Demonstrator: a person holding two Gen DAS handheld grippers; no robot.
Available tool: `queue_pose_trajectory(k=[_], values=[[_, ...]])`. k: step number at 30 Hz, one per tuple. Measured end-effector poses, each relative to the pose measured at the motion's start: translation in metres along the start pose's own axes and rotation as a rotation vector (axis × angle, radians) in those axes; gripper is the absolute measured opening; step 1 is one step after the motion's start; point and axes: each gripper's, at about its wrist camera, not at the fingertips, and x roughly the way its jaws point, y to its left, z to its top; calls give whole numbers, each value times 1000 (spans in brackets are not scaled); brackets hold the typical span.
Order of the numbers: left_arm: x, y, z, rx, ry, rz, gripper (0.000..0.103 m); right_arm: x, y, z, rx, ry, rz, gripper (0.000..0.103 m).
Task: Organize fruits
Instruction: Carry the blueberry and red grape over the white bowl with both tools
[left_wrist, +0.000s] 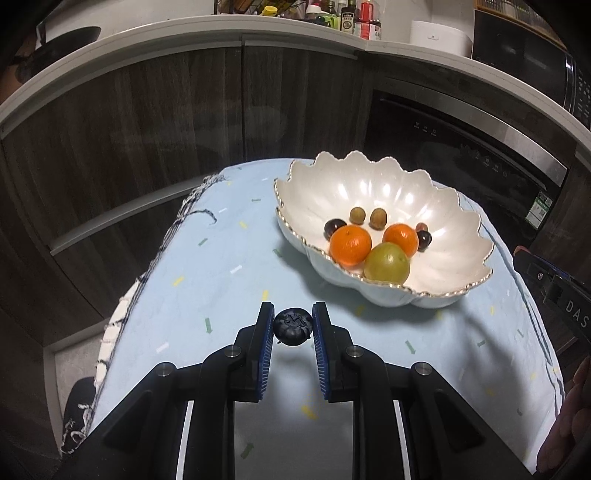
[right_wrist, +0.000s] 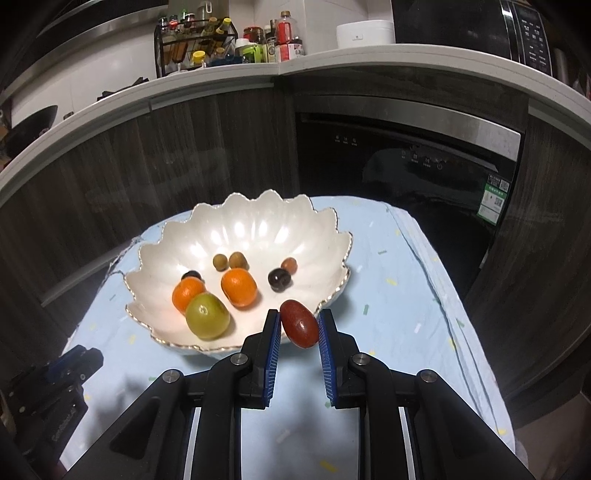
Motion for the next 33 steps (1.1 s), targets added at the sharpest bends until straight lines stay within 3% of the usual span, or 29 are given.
queue_pose_trajectory(k=[17, 33], values=[[11, -6, 46, 6, -49, -9, 22, 5, 3, 29, -20, -40, 6, 22], [53, -14, 80, 43, -25, -19, 22, 40, 3, 54, -41, -25, -4, 22]])
